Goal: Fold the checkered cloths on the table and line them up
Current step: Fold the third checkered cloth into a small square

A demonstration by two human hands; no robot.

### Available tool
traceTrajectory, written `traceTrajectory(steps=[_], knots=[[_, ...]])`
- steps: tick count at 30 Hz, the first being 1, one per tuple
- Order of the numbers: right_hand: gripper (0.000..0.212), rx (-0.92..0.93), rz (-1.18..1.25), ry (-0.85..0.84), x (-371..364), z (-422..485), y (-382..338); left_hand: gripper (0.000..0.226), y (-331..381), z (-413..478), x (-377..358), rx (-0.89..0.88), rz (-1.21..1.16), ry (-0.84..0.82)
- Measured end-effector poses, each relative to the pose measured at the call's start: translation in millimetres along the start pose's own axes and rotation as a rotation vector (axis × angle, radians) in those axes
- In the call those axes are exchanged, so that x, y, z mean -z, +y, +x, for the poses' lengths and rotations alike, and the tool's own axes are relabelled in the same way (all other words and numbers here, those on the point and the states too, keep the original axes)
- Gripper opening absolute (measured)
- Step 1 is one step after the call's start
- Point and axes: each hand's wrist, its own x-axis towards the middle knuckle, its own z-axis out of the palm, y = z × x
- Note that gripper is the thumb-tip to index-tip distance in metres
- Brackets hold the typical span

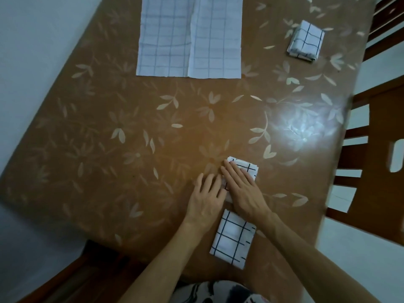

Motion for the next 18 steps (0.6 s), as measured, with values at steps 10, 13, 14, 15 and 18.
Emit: traceTrajectory(steps=[10,13,14,15,18], knots=[[0.060,-0.180,-0.044,0.005,8.3,9.9,9.7,0.060,5.4,-2.8,15.5,-0.011,0.188,-0.286],[0.060,-0.272,-0.041,-0.001,15.2,13.8,14.6,0.071,7.1,-4.9,20.8,0.045,0.123,-0.396],[0.061,-0.264,-0.046,-0.022,17.4,14.2,15.5,0.076,6.9,-5.4,24.0,0.065,0.089,-0.408],[0.061,-0.254,-0.048,-0.036,20.3,14.4,15.5,0.078,7.4,-6.8,27.0,0.096,0.043,-0.406],[0.061,-0.227,-0.030,-0.025,34.0,15.6,11.7,0.076,8.9,-16.1,38.1,0.231,-0.083,-0.353]])
